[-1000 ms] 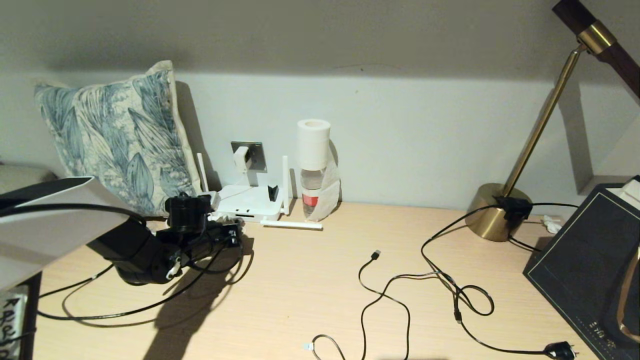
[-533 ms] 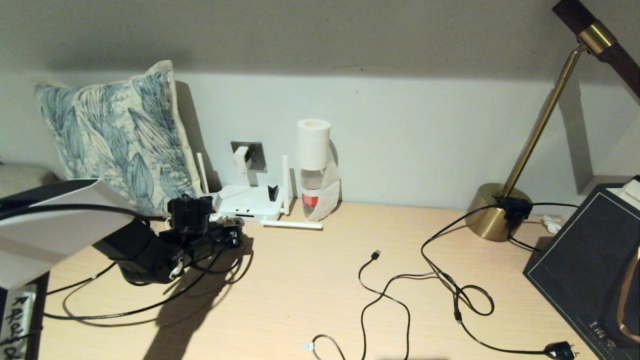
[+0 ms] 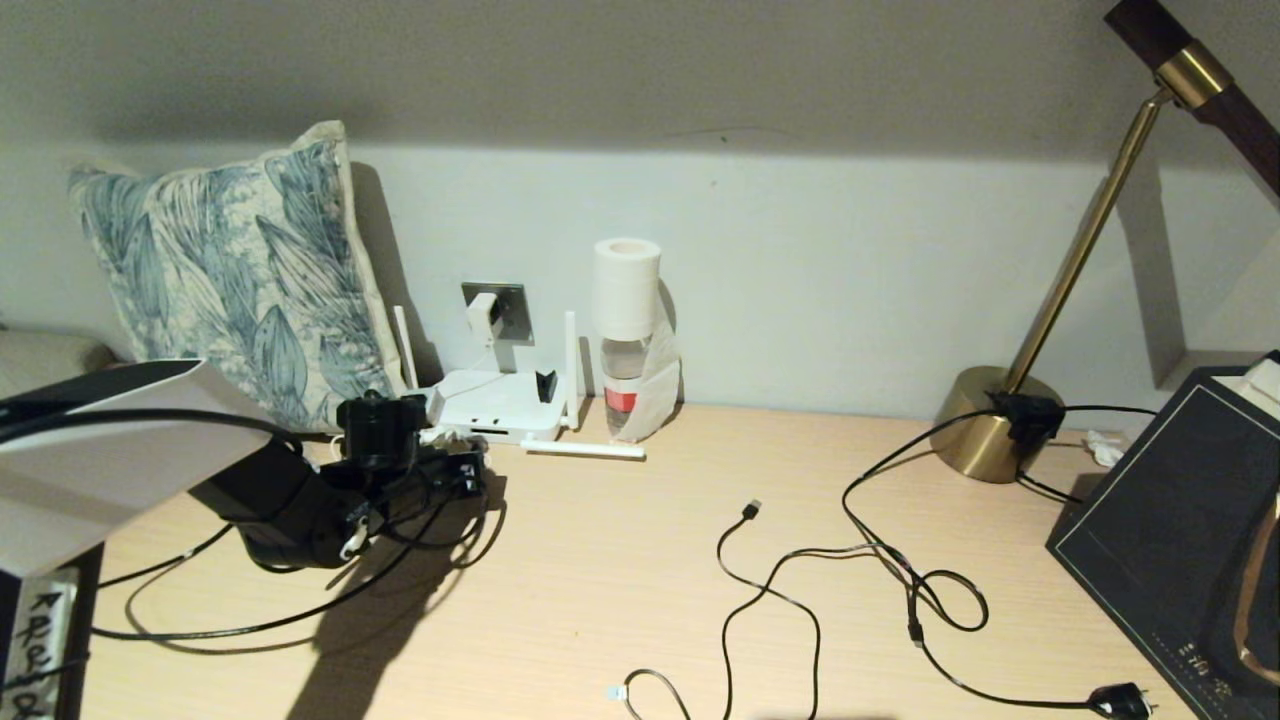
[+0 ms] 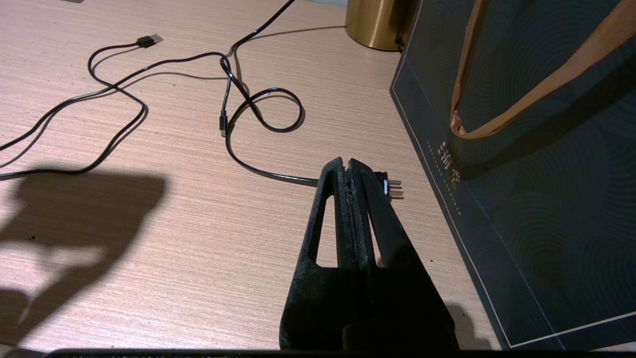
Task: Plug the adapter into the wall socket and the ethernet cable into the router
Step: Plug cable into router interface
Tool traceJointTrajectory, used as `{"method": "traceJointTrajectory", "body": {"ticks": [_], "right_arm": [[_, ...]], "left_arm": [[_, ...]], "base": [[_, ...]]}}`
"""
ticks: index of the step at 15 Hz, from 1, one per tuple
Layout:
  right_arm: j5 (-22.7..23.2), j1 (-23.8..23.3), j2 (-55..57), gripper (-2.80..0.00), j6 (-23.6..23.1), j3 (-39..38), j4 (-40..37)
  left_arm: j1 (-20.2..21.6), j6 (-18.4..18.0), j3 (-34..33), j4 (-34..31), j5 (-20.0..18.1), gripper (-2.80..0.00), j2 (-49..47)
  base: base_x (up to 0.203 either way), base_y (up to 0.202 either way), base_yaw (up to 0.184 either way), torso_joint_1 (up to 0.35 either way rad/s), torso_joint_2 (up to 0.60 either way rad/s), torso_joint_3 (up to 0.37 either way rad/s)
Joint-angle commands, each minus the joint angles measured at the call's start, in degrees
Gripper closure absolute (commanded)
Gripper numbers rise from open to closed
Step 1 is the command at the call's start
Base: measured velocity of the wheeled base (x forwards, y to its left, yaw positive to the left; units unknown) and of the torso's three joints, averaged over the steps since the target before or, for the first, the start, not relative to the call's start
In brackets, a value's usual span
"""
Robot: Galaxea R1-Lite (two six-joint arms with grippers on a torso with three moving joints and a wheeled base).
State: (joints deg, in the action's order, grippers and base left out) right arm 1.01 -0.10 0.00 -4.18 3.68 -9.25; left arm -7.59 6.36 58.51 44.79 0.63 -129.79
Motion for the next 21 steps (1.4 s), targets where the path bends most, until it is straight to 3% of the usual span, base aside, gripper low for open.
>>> {"method": "traceJointTrajectory", "body": {"ticks": [1,21], "right_arm": [[0.0,0.0,0.1,0.00,0.0,0.0,-0.1],[0.0,0.0,0.1,0.00,0.0,0.0,0.0]], "left_arm": [[0.1,0.1,-0.1,0.3,0.1,0.00,0.1],[0.6,0.0,1.3,0.1,0.1,0.00,0.3]], "base": [[0.000,0.000,0.000,0.000,0.00,0.000],[0.000,0.000,0.000,0.000,0.00,0.000]]}}
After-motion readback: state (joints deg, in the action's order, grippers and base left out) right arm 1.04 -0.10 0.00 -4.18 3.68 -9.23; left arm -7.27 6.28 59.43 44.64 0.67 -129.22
